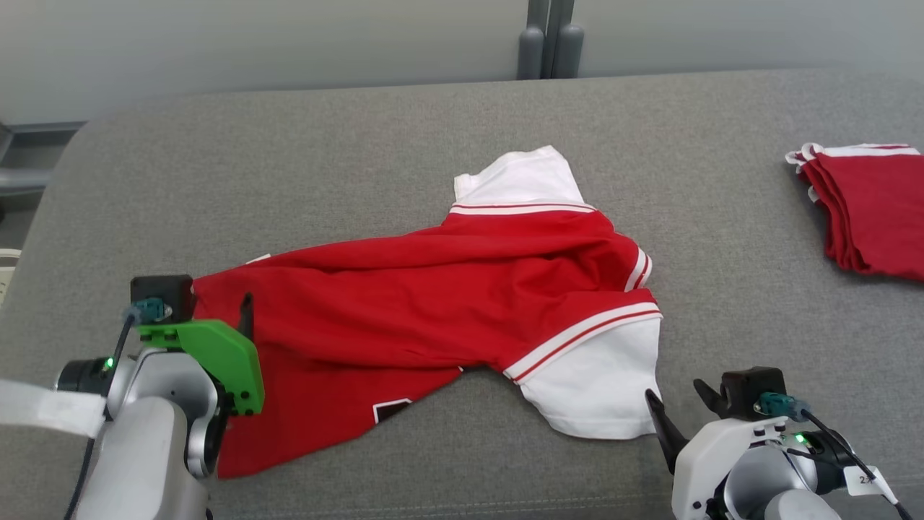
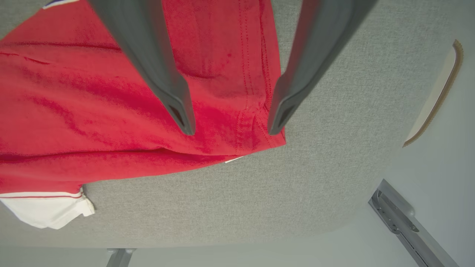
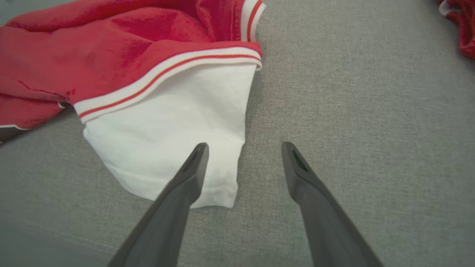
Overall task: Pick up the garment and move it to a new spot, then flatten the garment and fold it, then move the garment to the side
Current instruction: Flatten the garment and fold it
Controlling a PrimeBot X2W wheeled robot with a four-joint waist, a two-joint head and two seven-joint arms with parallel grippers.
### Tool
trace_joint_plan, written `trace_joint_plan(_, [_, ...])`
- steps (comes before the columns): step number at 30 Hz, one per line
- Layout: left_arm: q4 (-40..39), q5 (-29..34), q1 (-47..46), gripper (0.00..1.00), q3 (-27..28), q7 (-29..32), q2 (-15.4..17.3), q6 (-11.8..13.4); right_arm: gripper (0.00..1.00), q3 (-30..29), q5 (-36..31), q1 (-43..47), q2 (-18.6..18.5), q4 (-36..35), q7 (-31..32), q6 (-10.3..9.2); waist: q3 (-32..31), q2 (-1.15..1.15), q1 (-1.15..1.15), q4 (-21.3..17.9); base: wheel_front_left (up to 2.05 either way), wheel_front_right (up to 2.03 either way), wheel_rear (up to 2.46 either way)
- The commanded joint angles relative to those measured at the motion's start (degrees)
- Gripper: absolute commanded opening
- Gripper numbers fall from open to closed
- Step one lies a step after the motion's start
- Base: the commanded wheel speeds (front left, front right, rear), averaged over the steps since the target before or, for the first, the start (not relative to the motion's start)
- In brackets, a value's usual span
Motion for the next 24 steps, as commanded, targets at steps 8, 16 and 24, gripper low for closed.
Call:
trace_joint_plan(8, [7.1,2.3,-8.7,1.0,-1.9,11.2,2.7,1.5,1.0,2.6,0.1,0.4,-0.1,-4.8,7.3,-0.03,5.8,0.0,0.0,-2.2,0.0,0.0,0.0])
trace_joint_plan(16, [8.5,2.3,-10.8,1.0,-3.2,17.5,4.8,0.6,1.0,3.8,0.3,0.6,-0.1,-6.0,7.7,-0.03,7.8,0.0,0.0,-2.3,0.0,0.0,0.0])
trace_joint_plan(24, [7.7,1.5,-11.2,1.0,-3.4,21.1,4.7,1.3,1.0,3.5,-0.2,-0.5,-0.1,-6.3,7.3,-0.04,9.1,0.0,0.0,-1.3,0.0,0.0,0.0])
